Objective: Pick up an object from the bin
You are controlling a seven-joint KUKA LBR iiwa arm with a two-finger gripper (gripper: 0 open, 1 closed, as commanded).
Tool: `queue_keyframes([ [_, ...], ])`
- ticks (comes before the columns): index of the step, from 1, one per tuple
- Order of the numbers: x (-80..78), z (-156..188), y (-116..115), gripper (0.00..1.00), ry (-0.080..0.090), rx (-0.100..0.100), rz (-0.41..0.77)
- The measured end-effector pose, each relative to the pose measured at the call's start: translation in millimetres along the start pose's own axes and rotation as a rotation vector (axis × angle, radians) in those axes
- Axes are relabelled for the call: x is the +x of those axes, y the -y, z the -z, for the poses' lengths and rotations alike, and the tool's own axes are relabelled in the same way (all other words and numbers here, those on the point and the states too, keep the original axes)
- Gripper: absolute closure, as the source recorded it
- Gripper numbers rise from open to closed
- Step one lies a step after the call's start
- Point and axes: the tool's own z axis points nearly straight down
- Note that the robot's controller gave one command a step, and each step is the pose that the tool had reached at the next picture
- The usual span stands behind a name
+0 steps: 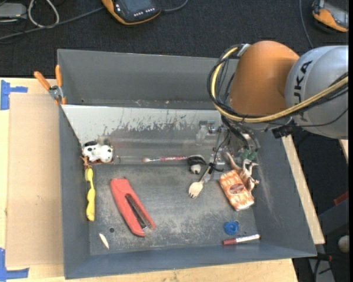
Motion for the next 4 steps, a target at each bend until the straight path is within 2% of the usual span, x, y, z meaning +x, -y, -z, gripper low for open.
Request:
queue_keyframes([
  [1, -1.4, 5, 0, 0.00, 0.008, 0.000, 0.000],
  [2, -5.6, -58, 30, 0.00, 0.011, -0.001, -0.026],
  [3, 3.4, -67, 55, 0.00, 0.008, -0.001, -0.030],
  [4, 8.5, -106, 62, 0.00, 0.008, -0.001, -0.021],
])
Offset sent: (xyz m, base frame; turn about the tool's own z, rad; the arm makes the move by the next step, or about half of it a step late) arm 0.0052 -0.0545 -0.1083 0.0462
